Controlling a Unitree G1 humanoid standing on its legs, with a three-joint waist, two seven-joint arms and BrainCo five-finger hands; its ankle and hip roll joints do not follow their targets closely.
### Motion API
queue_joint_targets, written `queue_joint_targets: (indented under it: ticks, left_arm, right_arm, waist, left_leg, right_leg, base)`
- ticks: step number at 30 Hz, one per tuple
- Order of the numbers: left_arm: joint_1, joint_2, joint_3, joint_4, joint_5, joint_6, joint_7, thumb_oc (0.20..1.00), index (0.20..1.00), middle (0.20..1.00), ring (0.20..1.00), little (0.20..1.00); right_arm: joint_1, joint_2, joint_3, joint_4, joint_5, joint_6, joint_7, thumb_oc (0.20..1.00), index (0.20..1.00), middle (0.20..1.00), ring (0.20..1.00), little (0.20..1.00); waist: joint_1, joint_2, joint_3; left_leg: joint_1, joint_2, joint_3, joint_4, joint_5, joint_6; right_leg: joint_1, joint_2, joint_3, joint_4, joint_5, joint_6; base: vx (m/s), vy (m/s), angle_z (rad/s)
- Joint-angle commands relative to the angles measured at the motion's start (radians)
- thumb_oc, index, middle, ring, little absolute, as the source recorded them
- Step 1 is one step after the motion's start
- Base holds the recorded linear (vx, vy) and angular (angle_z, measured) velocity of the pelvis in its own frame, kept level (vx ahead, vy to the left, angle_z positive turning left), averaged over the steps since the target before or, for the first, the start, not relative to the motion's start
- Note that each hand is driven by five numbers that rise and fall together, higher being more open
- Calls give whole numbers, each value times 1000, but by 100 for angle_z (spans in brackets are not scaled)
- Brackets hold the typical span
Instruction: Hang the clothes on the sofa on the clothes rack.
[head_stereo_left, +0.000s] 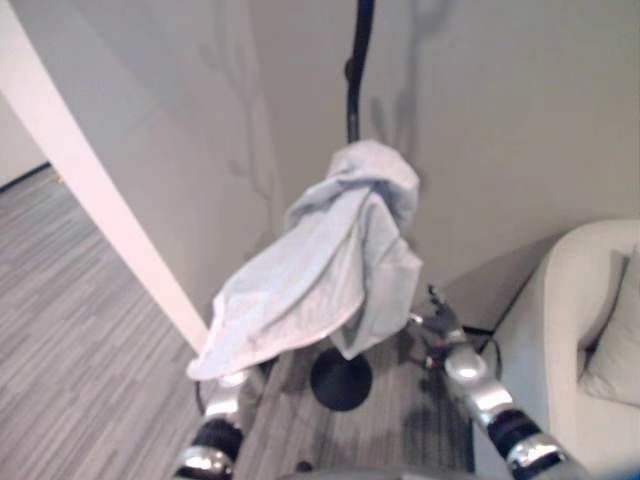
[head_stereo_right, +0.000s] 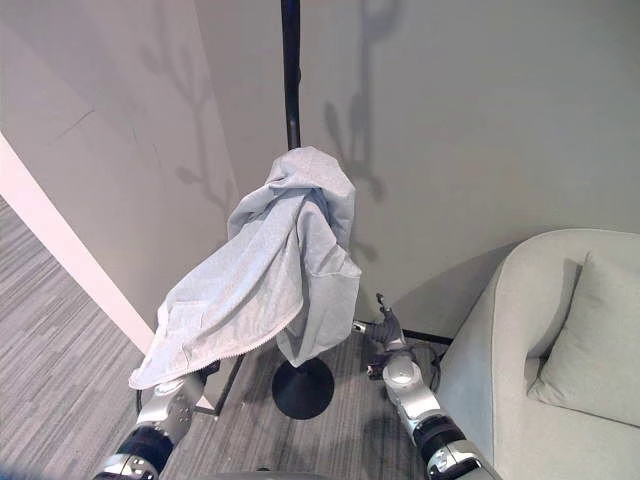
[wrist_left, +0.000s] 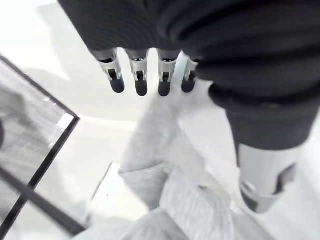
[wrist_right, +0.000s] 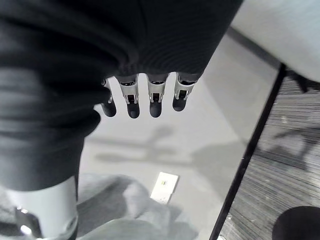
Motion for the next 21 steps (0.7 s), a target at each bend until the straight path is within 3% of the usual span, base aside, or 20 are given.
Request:
queue_joint_targets:
  ticks: [1, 4, 6, 9, 11, 12, 16, 18, 21]
  left_arm:
    - [-43, 26, -37, 76, -111, 5, -218, 1000, 1000, 1000, 1000, 1000]
    - [-2, 41, -43, 162, -68, 18, -283, 1000, 1000, 1000, 1000, 1000]
    - [35, 48, -50, 353, 63, 34, -296, 1000, 1000, 1000, 1000, 1000]
    - [42, 49, -38, 425, 106, 32, -291, 1000, 1000, 1000, 1000, 1000]
    - [66, 62, -4, 585, 253, 39, -265, 1000, 1000, 1000, 1000, 1000]
    - [65, 62, -4, 586, 253, 39, -265, 1000, 1000, 1000, 1000, 1000]
    - [76, 70, 27, 737, 394, 56, -216, 1000, 1000, 1000, 1000, 1000]
    - [72, 62, 29, 744, 399, 63, -225, 1000, 1000, 1000, 1000, 1000]
    - [63, 50, 30, 747, 367, 75, -227, 1000, 1000, 1000, 1000, 1000]
  right_arm:
    - [-27, -1, -32, -20, 7, -64, 52, 1000, 1000, 1000, 1000, 1000]
    - [19, -6, -46, 7, -24, -56, 82, 1000, 1000, 1000, 1000, 1000]
    - [52, -9, -64, 98, -29, -50, 95, 1000, 1000, 1000, 1000, 1000]
    - [53, -9, -69, 151, -29, -48, 95, 1000, 1000, 1000, 1000, 1000]
    - [53, 12, -118, 379, 51, -39, 108, 1000, 1000, 1000, 1000, 1000]
    - [52, 12, -118, 380, 51, -40, 108, 1000, 1000, 1000, 1000, 1000]
    - [40, 63, -224, 743, 345, 23, 241, 1000, 1000, 1000, 1000, 1000]
    - [45, 66, -305, 881, 513, 81, 290, 1000, 1000, 1000, 1000, 1000]
    - [47, 83, -354, 956, 620, 128, 330, 1000, 1000, 1000, 1000, 1000]
  waist:
    - [20, 18, -14]
    - [14, 30, -12]
    - [12, 35, -5]
    - [12, 36, -5]
    - [18, 33, -1]
    - [18, 33, -2]
    - [37, 17, -10]
    - [45, 12, -10]
    - [53, 8, -13]
  left_leg:
    - [12, -38, -1, 8, -90, -2]
    - [20, -38, 5, 8, -93, -1]
    - [31, -39, 10, 8, -97, 0]
    - [28, -38, 9, 8, -95, 0]
    - [34, -38, 4, 8, -100, -1]
    - [31, -38, 4, 8, -98, -1]
    - [28, -39, -14, 8, -99, -5]
    - [32, -40, -21, 8, -103, -7]
    - [23, -40, -31, 8, -99, -9]
  right_leg:
    - [67, -34, -7, 16, -63, 53]
    - [66, -38, -7, 28, -64, 53]
    - [71, -38, -10, 37, -71, 53]
    - [68, -37, -11, 38, -71, 51]
    - [76, -36, -18, 40, -78, 49]
    - [73, -35, -18, 40, -76, 49]
    - [85, -32, -35, 33, -83, 44]
    - [95, -31, -45, 29, -90, 44]
    - [94, -28, -57, 25, -91, 42]
  base:
    - [-1, 27, -4]
    - [-9, 25, -5]
    - [-12, 31, -4]
    - [-9, 17, -9]
    - [-3, 16, -6]
    - [0, 0, 0]
    - [25, 0, 13]
    - [36, 4, 23]
    - [18, -4, 31]
